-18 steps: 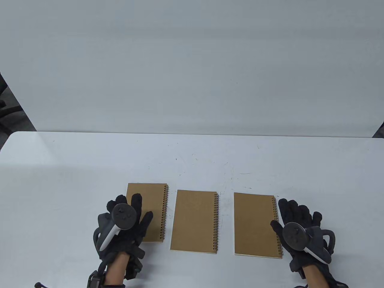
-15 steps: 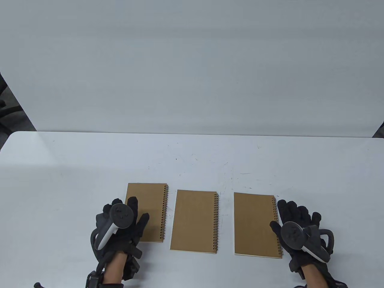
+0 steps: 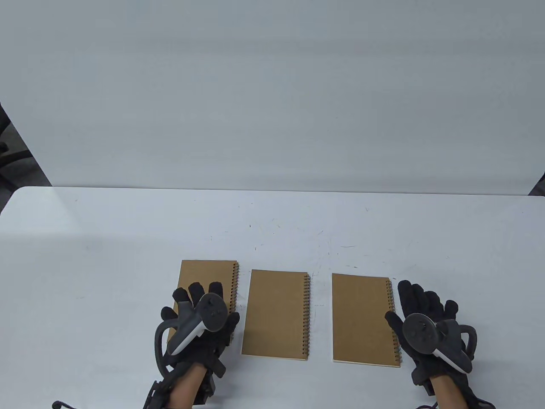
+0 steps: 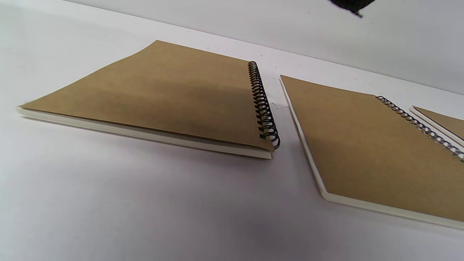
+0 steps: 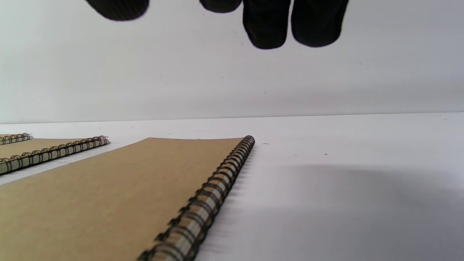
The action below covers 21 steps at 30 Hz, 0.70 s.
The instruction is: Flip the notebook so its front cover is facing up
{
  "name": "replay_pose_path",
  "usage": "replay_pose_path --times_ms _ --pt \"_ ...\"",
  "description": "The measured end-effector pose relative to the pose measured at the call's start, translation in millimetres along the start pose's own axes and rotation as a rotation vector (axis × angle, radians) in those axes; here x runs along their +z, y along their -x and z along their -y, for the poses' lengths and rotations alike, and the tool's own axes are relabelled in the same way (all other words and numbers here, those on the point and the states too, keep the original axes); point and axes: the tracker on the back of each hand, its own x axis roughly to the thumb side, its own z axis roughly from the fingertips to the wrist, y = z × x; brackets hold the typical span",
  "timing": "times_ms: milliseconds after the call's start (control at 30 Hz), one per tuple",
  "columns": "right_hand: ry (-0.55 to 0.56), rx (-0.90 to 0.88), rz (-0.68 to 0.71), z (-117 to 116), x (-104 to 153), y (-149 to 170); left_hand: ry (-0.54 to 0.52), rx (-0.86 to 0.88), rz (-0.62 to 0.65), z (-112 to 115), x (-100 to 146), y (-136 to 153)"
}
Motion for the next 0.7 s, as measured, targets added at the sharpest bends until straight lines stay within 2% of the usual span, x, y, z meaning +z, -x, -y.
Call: replay_pose_path --times_ms 300,533,700 --pt "-0.022 -0.045 -0.013 -0.5 0.5 3.0 0.123 -0.062 0.011 18.0 -15.4 -28.9" --pt "-0.025 -0.046 -0.002 -1.8 -1.0 1.7 0.193 -0.054 0.073 24.3 -26.2 -71.3" --pt "-0.03 -0.042 0.005 -2.4 -1.1 0.5 0.263 -0.079 0.112 37.2 -38.6 -105.5"
